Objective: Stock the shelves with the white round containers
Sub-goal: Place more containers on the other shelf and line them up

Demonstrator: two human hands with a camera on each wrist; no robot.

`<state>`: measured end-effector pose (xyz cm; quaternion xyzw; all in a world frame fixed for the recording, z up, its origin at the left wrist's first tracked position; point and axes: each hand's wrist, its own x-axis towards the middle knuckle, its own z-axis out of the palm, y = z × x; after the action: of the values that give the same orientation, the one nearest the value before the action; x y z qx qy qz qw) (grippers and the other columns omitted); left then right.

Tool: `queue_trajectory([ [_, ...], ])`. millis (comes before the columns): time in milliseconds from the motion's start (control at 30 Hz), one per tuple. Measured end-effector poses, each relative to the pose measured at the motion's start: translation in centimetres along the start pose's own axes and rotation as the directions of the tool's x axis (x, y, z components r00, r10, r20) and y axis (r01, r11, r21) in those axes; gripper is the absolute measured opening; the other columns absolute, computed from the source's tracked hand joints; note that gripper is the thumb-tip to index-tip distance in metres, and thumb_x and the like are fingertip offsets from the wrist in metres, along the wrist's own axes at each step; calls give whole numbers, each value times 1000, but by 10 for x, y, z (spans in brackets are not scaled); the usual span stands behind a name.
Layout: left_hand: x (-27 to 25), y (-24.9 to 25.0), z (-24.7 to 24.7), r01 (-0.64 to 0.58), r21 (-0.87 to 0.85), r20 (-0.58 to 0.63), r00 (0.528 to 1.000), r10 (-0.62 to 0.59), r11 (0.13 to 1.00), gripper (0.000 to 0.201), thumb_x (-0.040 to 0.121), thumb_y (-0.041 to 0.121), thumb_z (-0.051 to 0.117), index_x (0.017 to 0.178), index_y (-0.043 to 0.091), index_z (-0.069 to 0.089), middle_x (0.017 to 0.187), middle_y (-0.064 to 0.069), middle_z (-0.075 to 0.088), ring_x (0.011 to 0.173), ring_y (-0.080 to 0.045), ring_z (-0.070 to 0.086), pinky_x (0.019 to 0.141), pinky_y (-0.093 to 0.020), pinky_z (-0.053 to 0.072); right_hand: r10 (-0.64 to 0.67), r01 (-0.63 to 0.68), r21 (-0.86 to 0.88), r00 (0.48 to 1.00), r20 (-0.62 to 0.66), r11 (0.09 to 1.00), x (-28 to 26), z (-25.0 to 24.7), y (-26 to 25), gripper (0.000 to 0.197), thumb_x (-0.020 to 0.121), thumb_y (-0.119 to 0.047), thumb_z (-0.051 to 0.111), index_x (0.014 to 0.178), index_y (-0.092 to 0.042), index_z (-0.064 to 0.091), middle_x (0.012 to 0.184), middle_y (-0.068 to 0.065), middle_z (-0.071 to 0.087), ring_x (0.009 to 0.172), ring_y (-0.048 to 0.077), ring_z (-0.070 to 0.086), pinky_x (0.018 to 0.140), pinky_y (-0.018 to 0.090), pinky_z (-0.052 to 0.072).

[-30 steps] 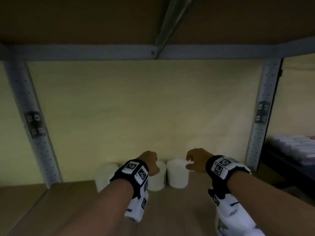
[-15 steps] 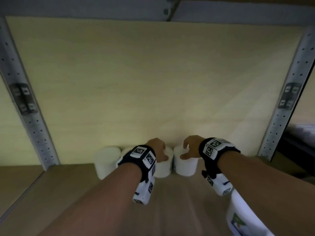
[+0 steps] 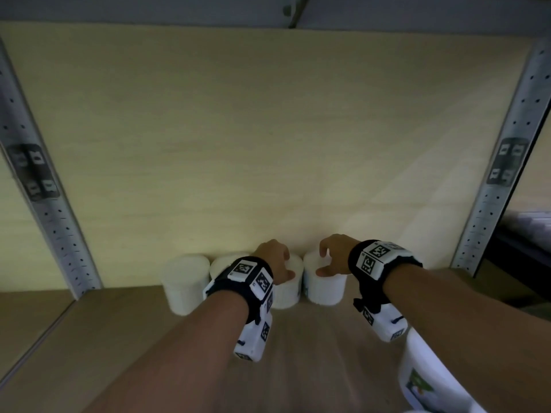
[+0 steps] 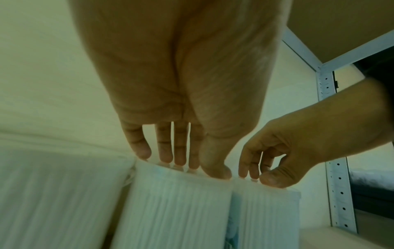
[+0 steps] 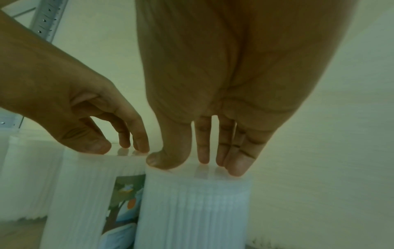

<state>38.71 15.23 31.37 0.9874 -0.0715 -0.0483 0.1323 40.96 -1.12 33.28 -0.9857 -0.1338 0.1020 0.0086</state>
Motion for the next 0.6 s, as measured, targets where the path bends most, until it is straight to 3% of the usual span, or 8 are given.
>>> queue_trajectory([
  [600, 3, 1, -3, -2, 33, 14, 1000, 2, 999, 56, 88, 35, 63, 135, 9, 48, 142, -11, 43, 129, -27, 45, 105, -34, 39, -46, 46, 10, 999, 11, 999, 3, 3, 6, 52, 87, -35, 66, 128, -8, 49, 135, 12, 46, 122, 29, 48, 97, 34, 41],
])
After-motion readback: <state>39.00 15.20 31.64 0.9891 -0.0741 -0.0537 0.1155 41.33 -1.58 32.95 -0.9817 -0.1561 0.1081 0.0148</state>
